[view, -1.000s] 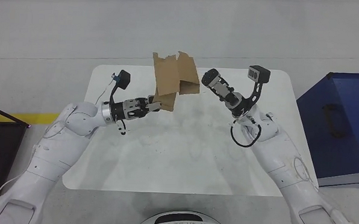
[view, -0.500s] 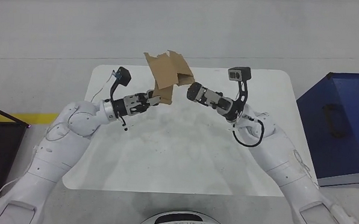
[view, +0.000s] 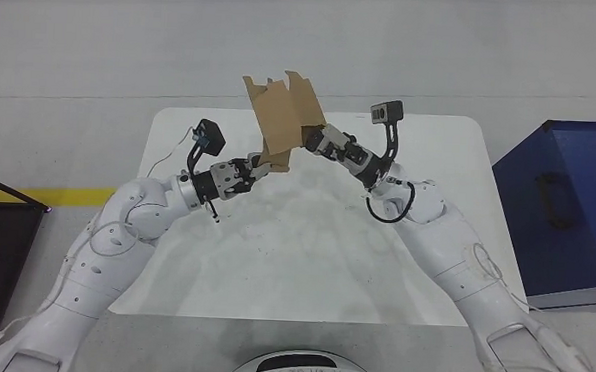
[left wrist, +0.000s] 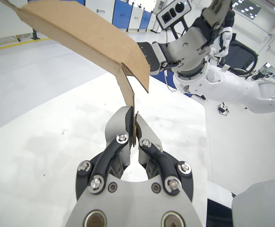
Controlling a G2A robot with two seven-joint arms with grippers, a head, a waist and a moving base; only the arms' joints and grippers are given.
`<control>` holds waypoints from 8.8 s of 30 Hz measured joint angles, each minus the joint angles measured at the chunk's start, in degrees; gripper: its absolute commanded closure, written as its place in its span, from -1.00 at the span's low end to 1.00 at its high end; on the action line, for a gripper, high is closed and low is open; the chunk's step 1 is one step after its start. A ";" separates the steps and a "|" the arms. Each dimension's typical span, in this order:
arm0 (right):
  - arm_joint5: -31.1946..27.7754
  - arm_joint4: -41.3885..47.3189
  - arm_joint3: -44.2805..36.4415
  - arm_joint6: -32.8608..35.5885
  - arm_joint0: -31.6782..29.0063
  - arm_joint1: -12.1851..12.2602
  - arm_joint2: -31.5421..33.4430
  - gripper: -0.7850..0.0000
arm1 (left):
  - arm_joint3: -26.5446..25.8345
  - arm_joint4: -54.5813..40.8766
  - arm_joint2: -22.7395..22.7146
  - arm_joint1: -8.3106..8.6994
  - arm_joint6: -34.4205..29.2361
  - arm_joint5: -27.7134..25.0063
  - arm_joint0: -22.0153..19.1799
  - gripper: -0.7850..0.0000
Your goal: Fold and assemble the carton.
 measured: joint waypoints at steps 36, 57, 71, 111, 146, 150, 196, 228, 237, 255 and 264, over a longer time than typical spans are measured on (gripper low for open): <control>1.84 -4.96 4.49 -5.15 2.97 -3.72 -3.15 -0.05 | -2.98 12.51 1.48 -1.77 4.80 5.42 1.71 1.00; 6.20 -14.58 6.26 -10.80 4.03 -5.30 -3.67 1.00 | -2.63 15.63 1.49 -2.48 3.82 5.80 1.54 1.00; 2.92 -36.96 2.35 -17.08 1.18 -3.93 0.45 1.00 | 6.00 -2.23 -3.04 -1.68 -2.58 -5.87 -0.15 -1.00; -0.19 -39.35 -7.47 -9.99 -6.59 -2.17 3.03 1.00 | 3.01 -6.24 -6.91 -2.43 0.51 1.15 4.11 -1.00; 28.40 30.83 -0.79 43.82 -6.33 2.20 9.89 1.00 | 8.84 -22.65 -15.69 -0.22 -5.90 -13.86 6.59 -1.00; 40.34 35.81 4.73 45.84 -2.90 1.76 8.36 1.00 | 8.84 -22.65 -15.69 -0.22 -5.90 -13.86 6.59 -1.00; 30.41 22.08 -4.20 34.19 -7.76 2.14 10.73 1.00 | -3.33 -6.96 -7.25 -3.20 -1.47 4.80 3.10 -1.00; 31.25 24.00 -3.47 30.55 -7.89 1.66 11.57 1.00 | -10.37 11.89 -1.17 -5.92 4.20 28.21 5.74 -1.00; 31.86 23.66 -3.14 30.19 -7.51 1.47 11.15 1.00 | -10.42 13.38 -0.09 -6.52 3.45 28.23 5.33 -1.00; 35.67 21.32 -1.80 29.12 -6.19 1.27 10.01 1.00 | -10.45 12.67 -2.32 -6.98 2.77 26.89 5.73 -1.00; 35.97 23.66 -1.90 31.07 -7.14 1.70 12.59 1.00 | -8.10 2.17 -11.79 -5.84 3.07 18.53 9.28 -1.00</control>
